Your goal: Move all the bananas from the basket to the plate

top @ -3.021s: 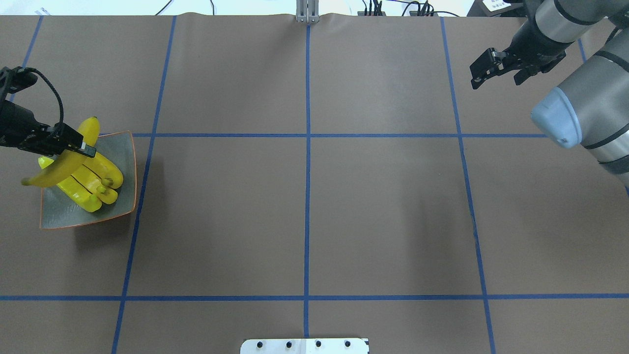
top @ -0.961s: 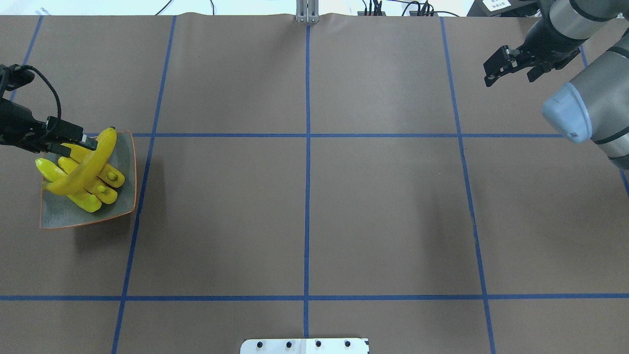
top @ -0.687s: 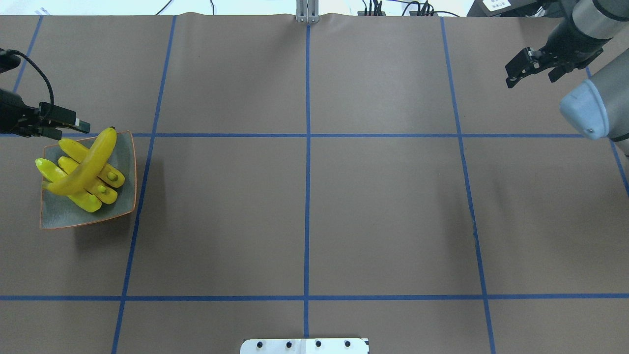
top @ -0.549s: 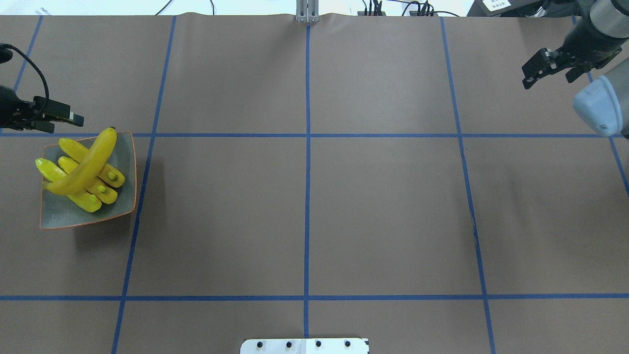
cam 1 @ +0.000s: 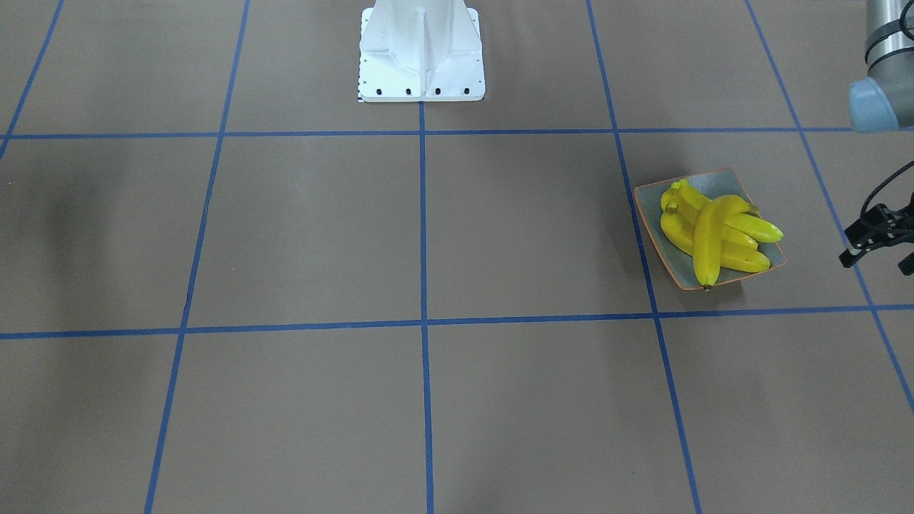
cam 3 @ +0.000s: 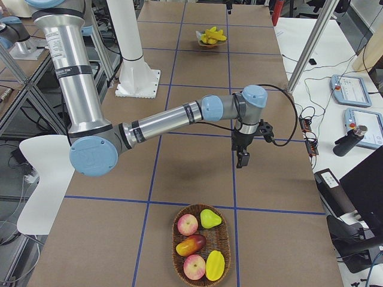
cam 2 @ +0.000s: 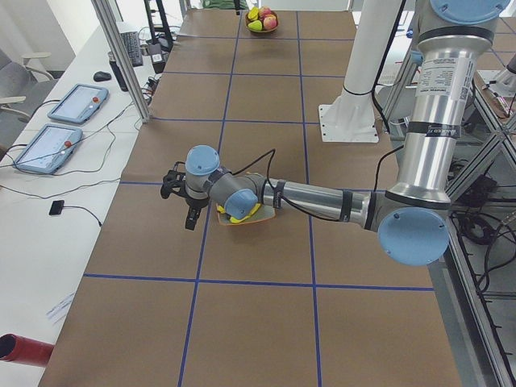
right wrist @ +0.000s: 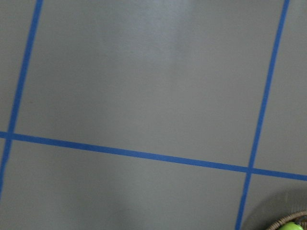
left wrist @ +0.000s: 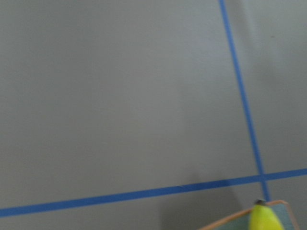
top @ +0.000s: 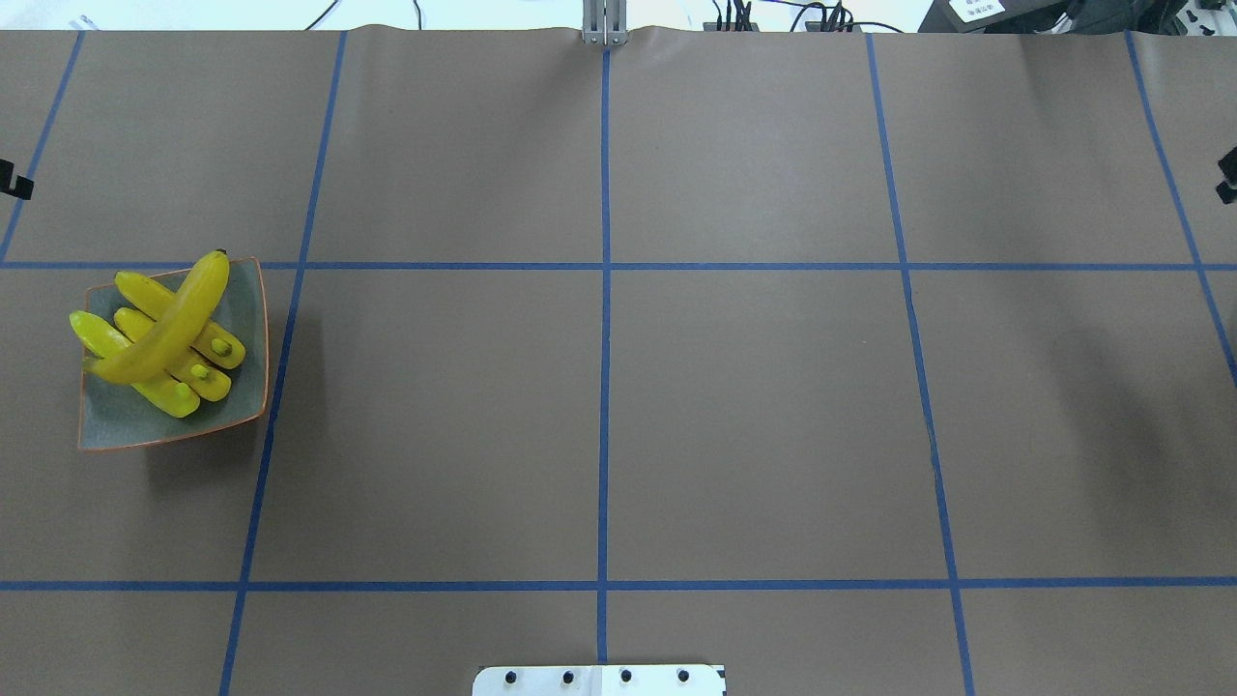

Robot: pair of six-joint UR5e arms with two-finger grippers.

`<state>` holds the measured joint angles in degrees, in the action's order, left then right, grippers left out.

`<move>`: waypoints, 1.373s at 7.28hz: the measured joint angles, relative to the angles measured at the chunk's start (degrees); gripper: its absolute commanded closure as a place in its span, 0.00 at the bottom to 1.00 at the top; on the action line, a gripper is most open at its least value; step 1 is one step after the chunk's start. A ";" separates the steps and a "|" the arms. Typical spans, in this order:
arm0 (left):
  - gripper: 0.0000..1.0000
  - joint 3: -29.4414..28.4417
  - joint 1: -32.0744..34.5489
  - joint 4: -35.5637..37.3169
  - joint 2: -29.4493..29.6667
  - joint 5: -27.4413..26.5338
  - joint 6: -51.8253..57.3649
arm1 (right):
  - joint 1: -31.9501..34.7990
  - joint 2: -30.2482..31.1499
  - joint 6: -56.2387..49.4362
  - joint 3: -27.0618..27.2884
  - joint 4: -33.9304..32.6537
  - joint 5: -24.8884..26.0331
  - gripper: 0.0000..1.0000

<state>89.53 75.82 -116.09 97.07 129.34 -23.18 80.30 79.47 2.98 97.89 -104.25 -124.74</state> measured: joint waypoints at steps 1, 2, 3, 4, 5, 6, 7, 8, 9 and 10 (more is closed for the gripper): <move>0.01 -0.01 1.72 5.75 0.35 -1.12 6.93 | 2.05 2.99 -1.42 -0.02 0.67 -0.45 0.00; 0.01 0.03 4.43 10.57 0.70 -1.82 13.39 | 3.68 5.50 -2.17 -0.01 1.51 -1.92 0.00; 0.01 0.05 7.37 13.64 0.83 -2.24 17.25 | 5.00 7.77 -2.45 -0.01 2.17 -4.42 0.00; 0.01 0.28 9.91 16.85 0.84 -1.74 18.93 | 6.07 9.49 -2.42 0.00 2.56 -7.11 0.00; 0.01 1.05 12.21 20.15 0.61 0.22 19.62 | 6.83 10.30 -2.29 0.47 2.79 -9.03 0.00; 0.01 1.98 14.18 21.88 -0.13 2.57 19.95 | 7.18 10.61 -2.44 0.98 3.03 -9.63 0.00; 0.01 2.39 15.70 22.55 -1.16 3.95 20.10 | 7.56 10.65 -2.85 -0.19 4.19 -8.81 0.00; 0.01 2.34 16.39 22.47 -2.55 4.50 20.12 | 8.36 11.02 -3.05 -3.08 7.18 -7.57 0.00; 0.01 2.07 16.55 21.71 -4.10 4.34 20.07 | 9.09 11.84 -3.04 -5.74 10.56 -7.10 0.00; 0.01 1.63 16.55 20.46 -5.21 3.75 20.03 | 9.56 12.58 -2.87 -7.35 12.79 -6.99 0.00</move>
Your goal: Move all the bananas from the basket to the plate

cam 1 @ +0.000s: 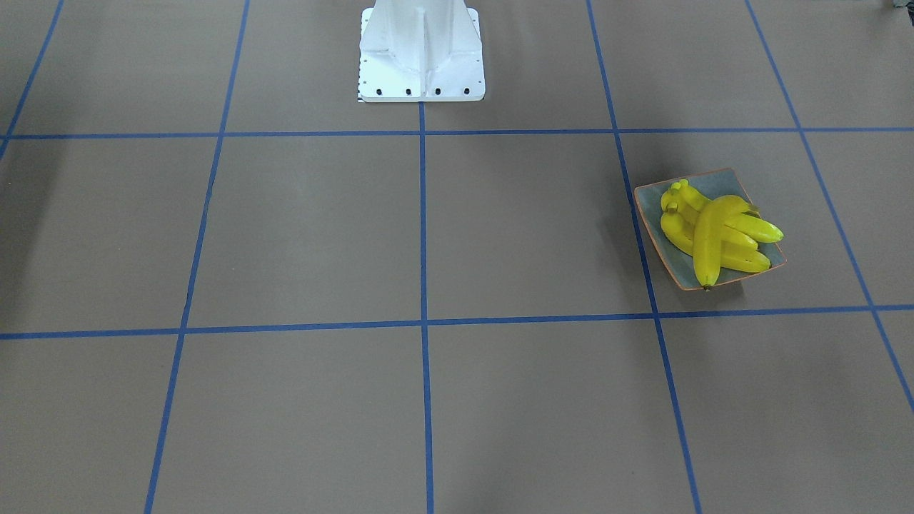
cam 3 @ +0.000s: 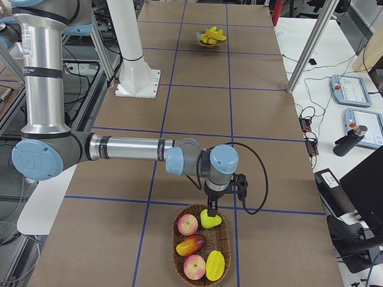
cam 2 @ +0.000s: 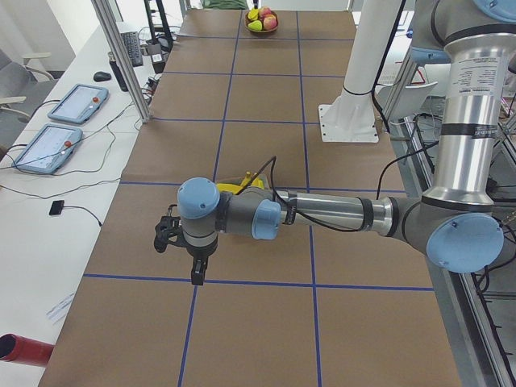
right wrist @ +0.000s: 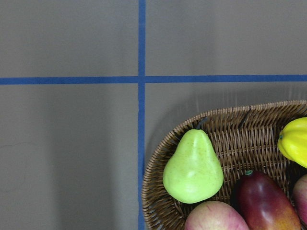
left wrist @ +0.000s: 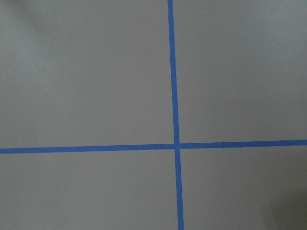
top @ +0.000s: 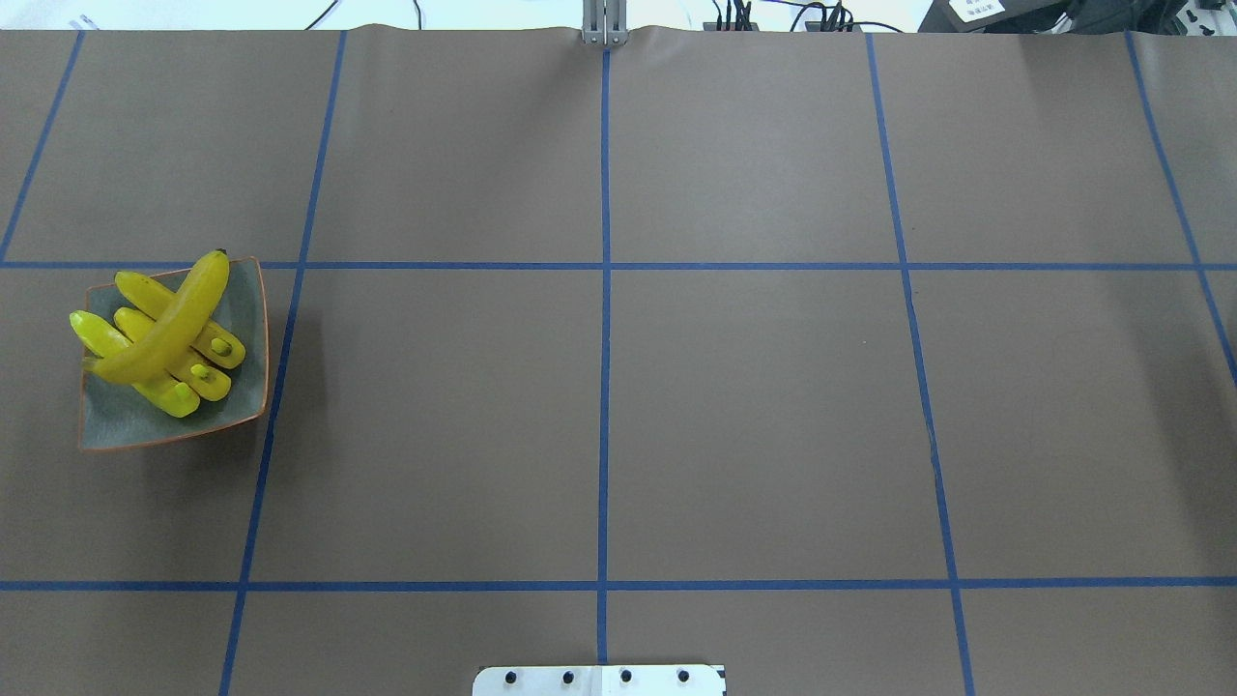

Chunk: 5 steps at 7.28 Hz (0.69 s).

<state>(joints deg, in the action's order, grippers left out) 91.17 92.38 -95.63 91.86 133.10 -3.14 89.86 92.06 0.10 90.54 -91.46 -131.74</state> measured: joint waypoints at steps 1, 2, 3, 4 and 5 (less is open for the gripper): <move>0.01 -0.21 -0.01 -1.60 -0.49 -0.30 -0.12 | 0.35 0.21 0.24 -0.56 0.84 -0.01 0.00; 0.01 -0.31 -0.05 -2.69 -0.56 -0.47 -0.33 | 0.50 0.14 0.44 -0.62 1.04 -0.18 0.00; 0.01 -0.19 -0.08 -2.98 -0.46 -0.65 -0.46 | 0.54 0.01 0.92 -0.46 1.15 -0.51 0.00; 0.00 0.04 -0.17 -3.00 -0.41 -0.75 -0.51 | 0.56 -0.12 1.81 -0.24 1.29 -0.91 0.00; 0.01 0.14 -0.26 -3.00 -0.42 -0.79 -0.54 | 0.58 -0.17 2.61 -0.10 1.41 -1.48 0.00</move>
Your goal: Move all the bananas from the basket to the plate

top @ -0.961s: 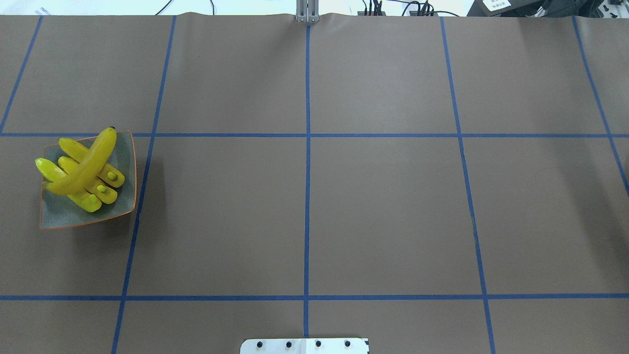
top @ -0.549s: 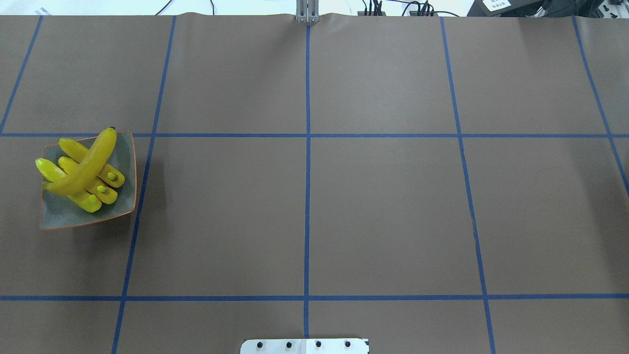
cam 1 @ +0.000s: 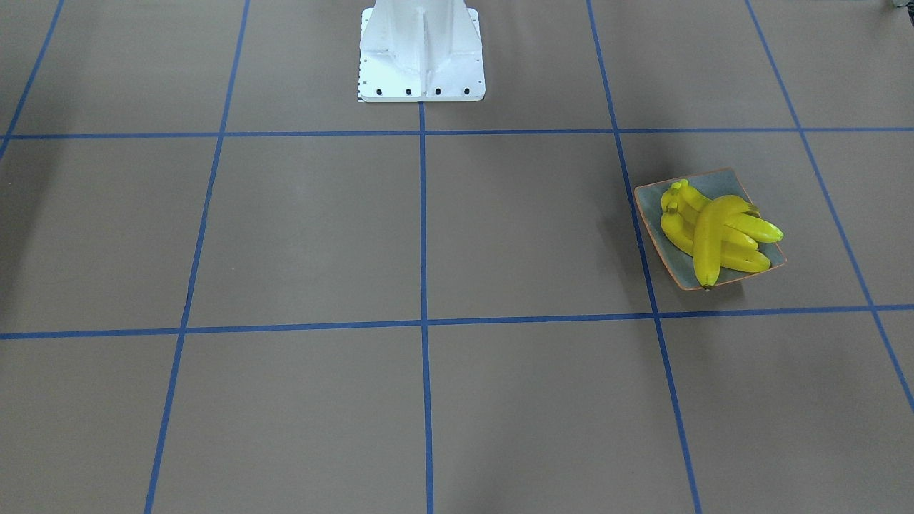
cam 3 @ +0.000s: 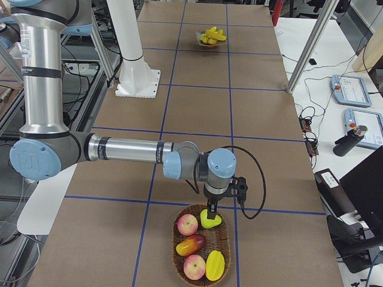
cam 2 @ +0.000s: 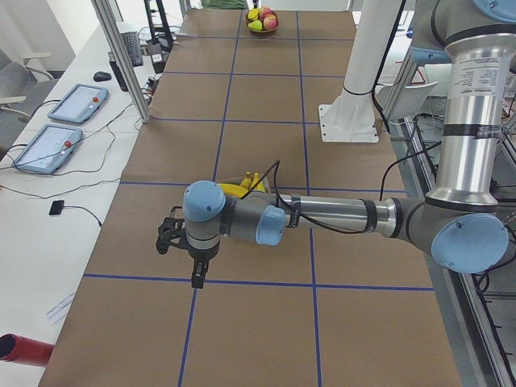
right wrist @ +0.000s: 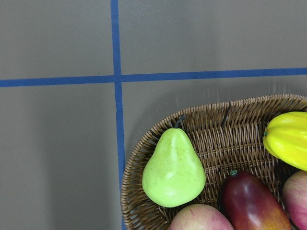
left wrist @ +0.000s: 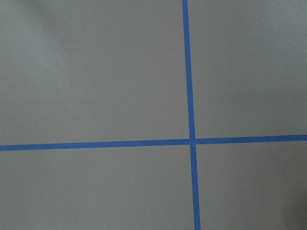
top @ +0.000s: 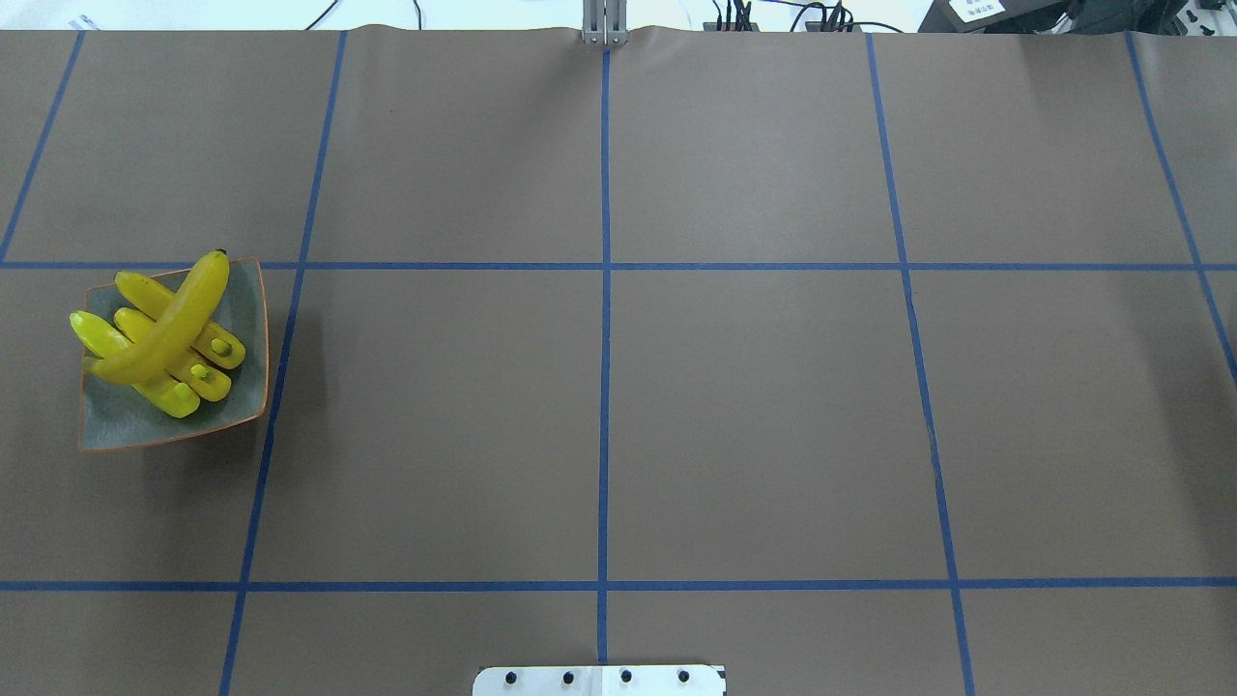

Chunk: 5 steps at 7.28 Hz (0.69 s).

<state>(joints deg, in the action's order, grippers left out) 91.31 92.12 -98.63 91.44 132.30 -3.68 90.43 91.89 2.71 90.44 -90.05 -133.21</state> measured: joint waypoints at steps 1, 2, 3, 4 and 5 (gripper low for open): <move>0.00 0.03 -0.05 0.01 -0.08 0.00 -0.01 | 0.00 -0.02 0.37 0.04 0.07 -0.54 0.00; 0.01 0.05 -0.07 0.01 -0.15 0.03 -0.01 | 0.00 -0.06 0.53 0.14 0.11 -0.84 0.00; 0.01 0.04 -0.12 0.01 -0.18 0.05 -0.01 | 0.00 -0.08 0.59 0.28 0.13 -0.99 0.00; 0.01 0.00 -0.15 0.01 -0.20 0.06 -0.01 | 0.00 -0.07 0.60 0.37 0.13 -1.03 0.00; 0.00 -0.04 -0.16 0.00 -0.20 0.06 -0.01 | 0.00 -0.05 0.57 0.40 0.13 -1.00 0.00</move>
